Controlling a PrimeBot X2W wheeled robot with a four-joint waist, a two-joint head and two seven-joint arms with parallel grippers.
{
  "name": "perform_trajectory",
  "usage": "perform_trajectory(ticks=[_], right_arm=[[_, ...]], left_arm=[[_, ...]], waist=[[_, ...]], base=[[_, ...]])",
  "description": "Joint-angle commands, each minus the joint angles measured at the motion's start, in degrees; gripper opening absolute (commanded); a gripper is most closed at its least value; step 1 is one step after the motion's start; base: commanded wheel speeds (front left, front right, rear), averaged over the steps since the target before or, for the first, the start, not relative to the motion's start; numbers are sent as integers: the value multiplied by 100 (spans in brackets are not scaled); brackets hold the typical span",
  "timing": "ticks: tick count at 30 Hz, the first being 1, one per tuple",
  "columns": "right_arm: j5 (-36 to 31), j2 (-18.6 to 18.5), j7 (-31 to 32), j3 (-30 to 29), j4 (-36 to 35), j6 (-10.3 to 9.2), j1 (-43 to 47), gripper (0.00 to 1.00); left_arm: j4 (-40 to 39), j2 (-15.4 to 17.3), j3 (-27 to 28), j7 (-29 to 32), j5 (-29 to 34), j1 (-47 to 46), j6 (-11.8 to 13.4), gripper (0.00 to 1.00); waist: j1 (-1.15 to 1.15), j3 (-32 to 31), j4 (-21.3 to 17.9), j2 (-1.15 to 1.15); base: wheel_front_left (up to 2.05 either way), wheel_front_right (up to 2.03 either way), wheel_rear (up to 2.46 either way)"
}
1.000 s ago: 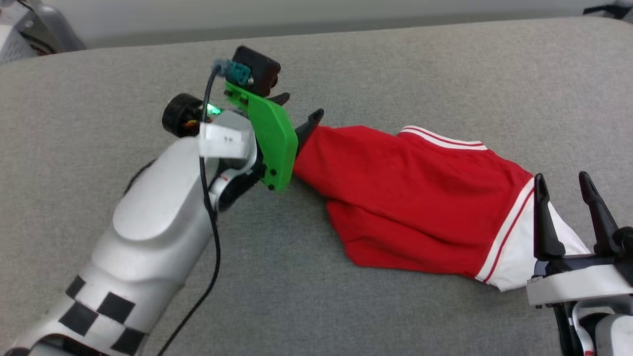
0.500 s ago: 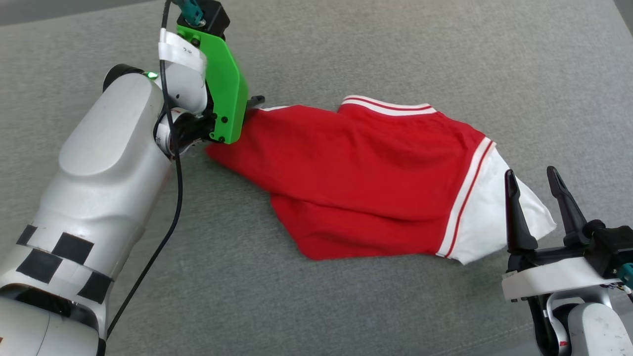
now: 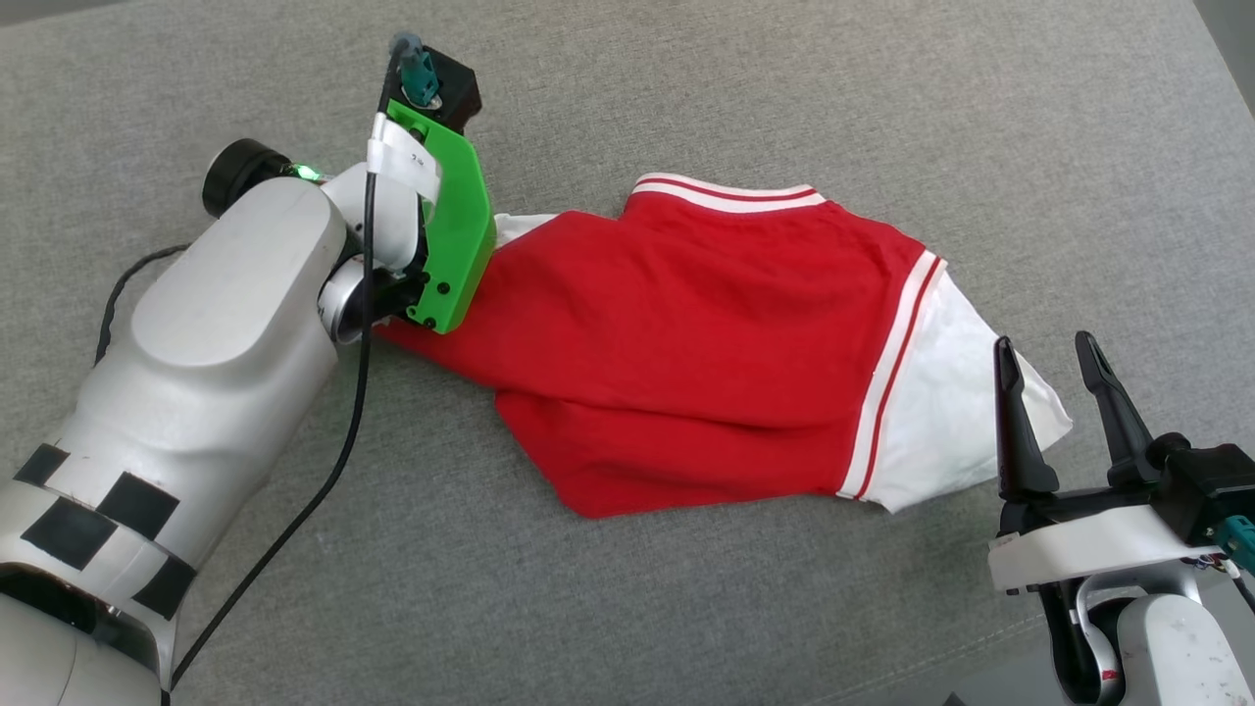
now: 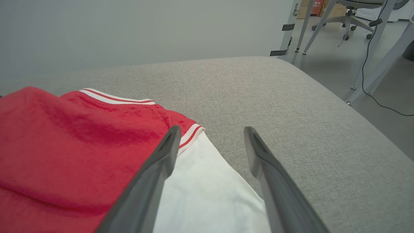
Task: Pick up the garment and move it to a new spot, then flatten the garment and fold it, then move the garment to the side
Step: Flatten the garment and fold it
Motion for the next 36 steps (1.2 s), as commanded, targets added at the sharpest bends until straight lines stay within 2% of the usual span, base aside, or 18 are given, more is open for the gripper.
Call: perform_trajectory(ticks=[1,5,11,20,24,29,36], right_arm=[[25,10,-41,-18,21,-5,-89,100],[-20,10,-46,-58,33,-5,-63,100],[-186,10,-3,-134,-10,-5,9,100],[-322,9,241,-258,-149,-5,299,100],[-342,9,335,-291,-226,-5,441,100],[-354,-10,474,-339,-336,-5,602,100],[-371,-17,635,-402,-496,-5,711,100]], left_arm=[[144,60,-151,0,-116,274,-14,0],[264,47,-16,-500,-269,272,-14,0],[465,-33,449,-1585,-588,292,-14,0],[457,93,1087,-3224,-846,694,71,0],[293,195,1349,-3879,-943,1120,259,0],[-78,309,1729,-4711,-1097,1810,638,0],[-684,275,1953,-5186,-1346,2935,1132,0]], waist=[[0,-38,42,0],[0,-163,151,0],[0,-521,477,0],[0,-1189,1258,0],[0,-1440,1583,0],[0,-1639,1932,0],[0,-1711,2223,0]], base=[[0,0,0],[0,0,0],[0,0,0],[0,0,0],[0,0,0],[0,0,0],[0,0,0]])
